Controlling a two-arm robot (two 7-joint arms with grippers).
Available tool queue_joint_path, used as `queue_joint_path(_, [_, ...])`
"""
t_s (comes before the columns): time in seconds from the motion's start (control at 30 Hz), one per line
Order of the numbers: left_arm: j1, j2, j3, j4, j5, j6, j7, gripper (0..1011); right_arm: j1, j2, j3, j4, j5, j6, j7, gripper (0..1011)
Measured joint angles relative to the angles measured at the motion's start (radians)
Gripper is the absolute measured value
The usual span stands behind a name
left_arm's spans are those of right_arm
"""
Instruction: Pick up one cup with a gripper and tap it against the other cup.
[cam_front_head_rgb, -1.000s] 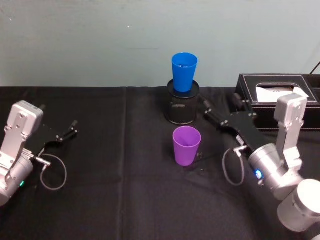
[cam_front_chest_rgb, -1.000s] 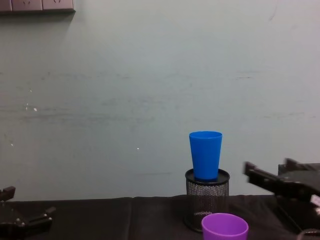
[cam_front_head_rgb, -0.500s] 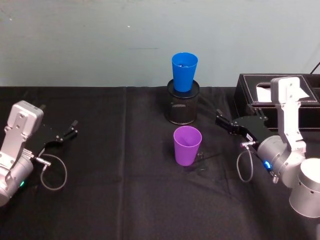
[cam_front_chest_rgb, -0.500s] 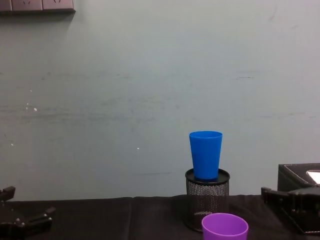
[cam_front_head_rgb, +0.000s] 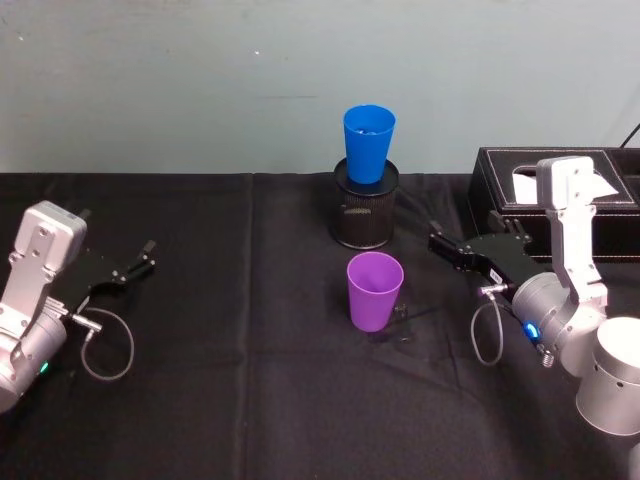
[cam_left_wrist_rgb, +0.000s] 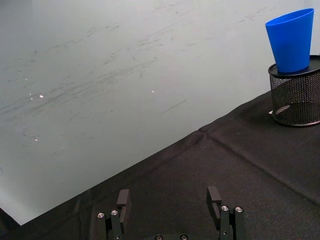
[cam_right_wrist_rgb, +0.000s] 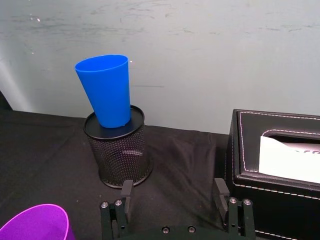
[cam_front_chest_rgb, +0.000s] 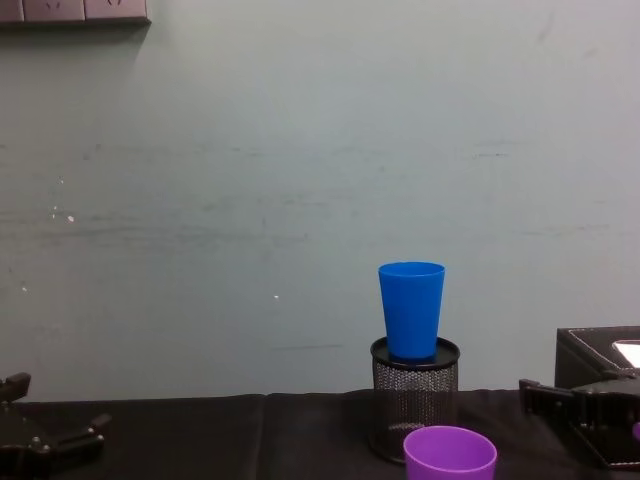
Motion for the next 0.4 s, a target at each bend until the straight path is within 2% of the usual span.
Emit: queue_joint_path(0.4, [0.0, 0.0, 0.0, 0.0, 0.0, 0.0, 0.0, 1000, -0.001, 0.001, 0.0, -0.004, 0.001, 0.003, -0.002, 1004])
